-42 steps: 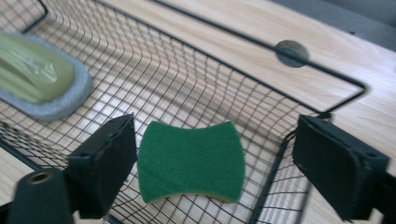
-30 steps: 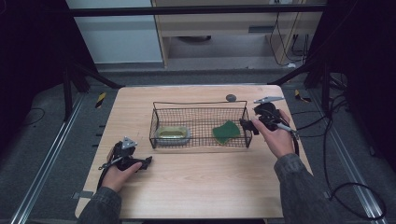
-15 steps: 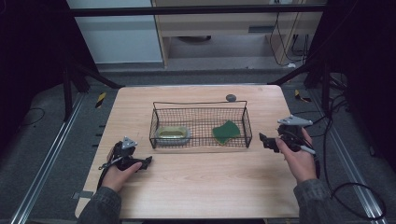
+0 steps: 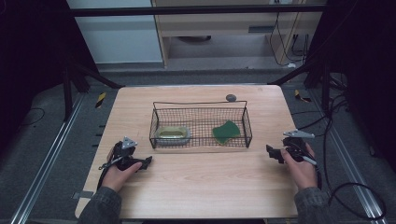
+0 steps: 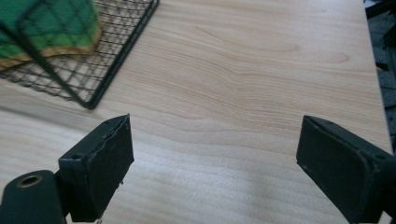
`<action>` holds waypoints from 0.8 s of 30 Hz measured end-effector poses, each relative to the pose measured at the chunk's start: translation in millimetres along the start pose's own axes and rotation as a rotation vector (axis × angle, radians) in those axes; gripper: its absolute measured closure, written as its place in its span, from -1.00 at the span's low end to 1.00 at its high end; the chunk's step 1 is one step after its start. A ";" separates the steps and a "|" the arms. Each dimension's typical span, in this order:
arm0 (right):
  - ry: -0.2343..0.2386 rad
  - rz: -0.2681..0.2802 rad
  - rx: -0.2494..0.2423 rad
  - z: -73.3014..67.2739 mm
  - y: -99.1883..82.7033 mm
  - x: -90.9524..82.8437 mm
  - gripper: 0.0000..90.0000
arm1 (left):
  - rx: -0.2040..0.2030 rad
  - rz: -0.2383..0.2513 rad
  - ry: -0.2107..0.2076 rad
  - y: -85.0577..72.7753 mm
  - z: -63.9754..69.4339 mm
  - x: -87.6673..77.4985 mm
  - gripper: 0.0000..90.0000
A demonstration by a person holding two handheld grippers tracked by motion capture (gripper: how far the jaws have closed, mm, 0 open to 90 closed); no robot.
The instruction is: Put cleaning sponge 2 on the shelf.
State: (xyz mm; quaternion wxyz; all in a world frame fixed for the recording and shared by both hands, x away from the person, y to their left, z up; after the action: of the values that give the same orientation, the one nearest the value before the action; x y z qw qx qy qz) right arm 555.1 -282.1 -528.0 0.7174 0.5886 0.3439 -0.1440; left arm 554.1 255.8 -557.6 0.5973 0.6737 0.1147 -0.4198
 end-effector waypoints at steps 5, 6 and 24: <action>-0.011 -0.005 0.040 8.4 1.0 17.7 -0.71 | -0.001 0.000 0.001 0.1 0.0 0.1 -1.00; -0.017 -0.007 0.038 9.6 1.2 20.3 -0.71 | -0.002 0.001 0.001 0.1 0.1 0.1 -1.00; -0.074 -0.019 0.052 15.3 -1.7 45.2 -0.80 | -0.006 0.000 0.002 0.6 0.0 0.7 -1.00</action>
State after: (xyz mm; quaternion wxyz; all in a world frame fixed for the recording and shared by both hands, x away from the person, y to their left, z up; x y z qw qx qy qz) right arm 591.7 -288.0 -558.2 0.7127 0.5980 0.3187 -0.1811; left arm 555.0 255.4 -557.6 0.5993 0.6723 0.1166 -0.4187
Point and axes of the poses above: each handheld gripper's, and its own axes: x roughly forward along the jaws, y roughly out of its top, z roughly to its right, the point moved 7 cm from there along x, roughly forward along the jaws, and after that the axes turned 7 degrees about -x, right-handed, at the moved point
